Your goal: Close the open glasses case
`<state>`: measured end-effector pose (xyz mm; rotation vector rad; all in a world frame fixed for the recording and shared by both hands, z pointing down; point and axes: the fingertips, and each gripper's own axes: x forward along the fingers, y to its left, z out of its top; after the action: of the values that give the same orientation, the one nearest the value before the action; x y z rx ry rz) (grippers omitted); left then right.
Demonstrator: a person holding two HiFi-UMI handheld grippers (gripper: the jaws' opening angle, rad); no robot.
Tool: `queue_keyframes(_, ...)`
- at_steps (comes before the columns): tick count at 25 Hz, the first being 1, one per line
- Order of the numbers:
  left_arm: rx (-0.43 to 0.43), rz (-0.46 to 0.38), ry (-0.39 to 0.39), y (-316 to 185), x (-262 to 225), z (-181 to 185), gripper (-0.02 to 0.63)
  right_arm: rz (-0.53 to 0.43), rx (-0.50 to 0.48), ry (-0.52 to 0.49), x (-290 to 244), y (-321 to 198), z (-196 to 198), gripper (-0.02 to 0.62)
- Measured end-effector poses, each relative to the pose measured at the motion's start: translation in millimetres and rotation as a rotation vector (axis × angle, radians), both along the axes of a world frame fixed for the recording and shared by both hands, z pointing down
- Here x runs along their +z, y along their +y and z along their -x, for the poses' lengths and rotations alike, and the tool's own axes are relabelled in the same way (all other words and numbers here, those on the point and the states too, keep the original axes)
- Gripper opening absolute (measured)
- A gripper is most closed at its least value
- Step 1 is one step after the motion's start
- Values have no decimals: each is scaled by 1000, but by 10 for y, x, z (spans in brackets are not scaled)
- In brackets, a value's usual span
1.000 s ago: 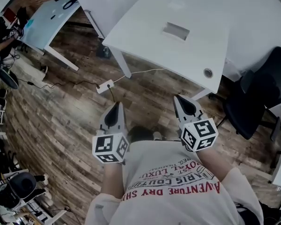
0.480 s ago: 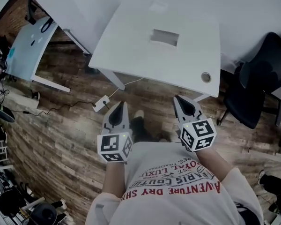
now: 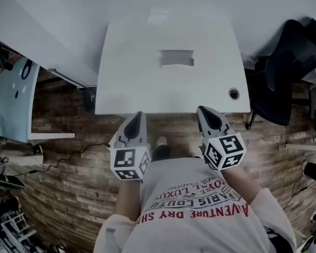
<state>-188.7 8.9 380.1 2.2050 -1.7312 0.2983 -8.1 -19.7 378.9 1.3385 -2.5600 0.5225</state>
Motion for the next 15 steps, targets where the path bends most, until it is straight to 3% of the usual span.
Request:
queue_keyframes(8,179,13,13,-614,-78,233,-2,8,158,8,-115,-376,300,12)
queue_keyframes(15,247,60,35,-995,77,195,-2,40,187,27,-38,-594,368,12)
